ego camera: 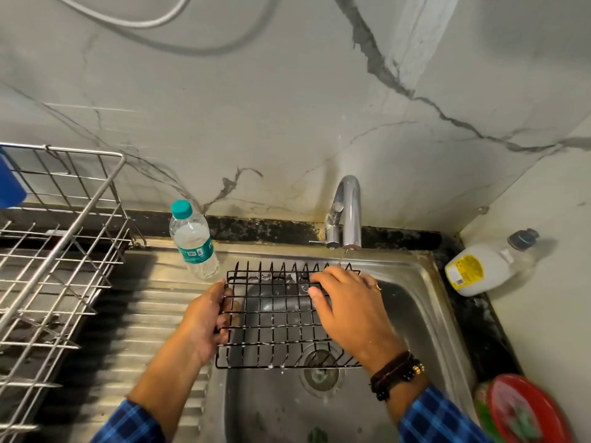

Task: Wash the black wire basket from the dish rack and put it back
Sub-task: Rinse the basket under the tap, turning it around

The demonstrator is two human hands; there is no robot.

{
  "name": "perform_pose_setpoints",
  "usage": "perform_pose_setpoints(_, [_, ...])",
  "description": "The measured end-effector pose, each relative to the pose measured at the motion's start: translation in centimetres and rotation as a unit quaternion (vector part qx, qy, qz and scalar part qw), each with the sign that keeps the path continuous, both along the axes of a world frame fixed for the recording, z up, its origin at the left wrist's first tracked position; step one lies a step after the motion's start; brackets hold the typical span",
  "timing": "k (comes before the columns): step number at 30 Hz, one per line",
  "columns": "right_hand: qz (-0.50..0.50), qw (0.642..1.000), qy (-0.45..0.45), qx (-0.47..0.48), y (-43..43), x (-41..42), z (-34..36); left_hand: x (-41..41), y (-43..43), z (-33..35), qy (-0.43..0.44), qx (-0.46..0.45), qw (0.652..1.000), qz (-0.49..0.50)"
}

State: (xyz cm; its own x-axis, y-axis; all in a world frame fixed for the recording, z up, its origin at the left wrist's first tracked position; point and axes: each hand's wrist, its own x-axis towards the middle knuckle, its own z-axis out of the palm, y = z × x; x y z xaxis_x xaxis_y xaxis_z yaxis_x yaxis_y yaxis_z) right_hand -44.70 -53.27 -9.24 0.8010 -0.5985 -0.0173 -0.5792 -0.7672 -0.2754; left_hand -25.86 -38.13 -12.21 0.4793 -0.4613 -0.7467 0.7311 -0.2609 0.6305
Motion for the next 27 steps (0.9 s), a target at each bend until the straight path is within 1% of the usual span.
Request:
perform_pose_setpoints(3, [-0.004,0.998,0.062,-0.015,1.0,1.0,0.4,-0.2,-0.2,-0.4,0.0,-0.009,1.0,0.006])
perform_pose_setpoints(6, [0.004,0.998,0.056,-0.042,0.5,1.7,1.2,-0.5,-0.5,-0.1,0.003,-0.023,1.0,0.014])
perform_pose_setpoints(10, [0.041,0.999,0.006,0.013,-1.3,1.2,2.1,-0.6,-0.2,0.4,-0.014,-0.019,1.0,0.005])
perform_pose_setpoints(13, [0.065,0.997,0.012,0.032,-2.2,1.0,1.7,-0.7,-0.5,0.8,-0.018,-0.016,1.0,-0.005])
perform_pose_setpoints(15, [0.054,0.992,0.036,0.113,-2.9,1.1,1.7,-0.9,-0.7,0.9,-0.048,0.002,0.999,-0.022])
perform_pose_setpoints(16, [0.051,0.985,0.064,0.151,-3.4,1.1,1.9,-1.0,-0.9,0.9,-0.061,0.014,0.998,-0.029])
perform_pose_setpoints(17, [0.059,0.979,0.1,0.166,-3.7,1.2,2.0,-1.1,-1.0,0.9,-0.067,0.024,0.997,-0.032])
perform_pose_setpoints(18, [0.066,0.976,0.127,0.161,-3.9,1.3,2.1,-1.1,-1.2,0.7,-0.064,0.029,0.997,-0.03])
perform_pose_setpoints(19, [0.067,0.978,0.135,0.143,-4.0,1.5,2.1,-1.1,-1.3,0.6,-0.054,0.026,0.998,-0.024])
perform_pose_setpoints(20, [0.059,0.985,0.122,0.108,-3.8,1.7,2.1,-1.1,-1.5,0.5,-0.041,0.019,0.999,-0.015])
perform_pose_setpoints(21, [0.044,0.993,0.09,0.059,-3.6,1.9,2.1,-1.1,-1.8,0.5,-0.028,0.012,1.0,-0.006])
perform_pose_setpoints(23, [-0.001,0.999,0.002,-0.043,-3.0,2.4,2.3,-1.1,-2.5,0.7,-0.011,0.0,1.0,0.008])
perform_pose_setpoints(24, [-0.032,0.996,-0.042,-0.069,-3.0,2.6,2.3,-1.0,-2.9,0.9,-0.008,-0.005,1.0,0.013])
perform_pose_setpoints(25, [-0.057,0.992,-0.083,-0.076,-3.0,2.6,2.3,-1.1,-3.3,1.2,-0.007,-0.007,1.0,0.015])
perform_pose_setpoints(26, [-0.07,0.989,-0.109,-0.073,-3.1,2.4,2.1,-1.1,-3.7,1.4,-0.007,-0.007,1.0,0.013])
perform_pose_setpoints(27, [-0.067,0.989,-0.116,-0.069,-3.3,2.3,1.9,-1.2,-4.0,1.4,-0.007,-0.004,1.0,0.007])
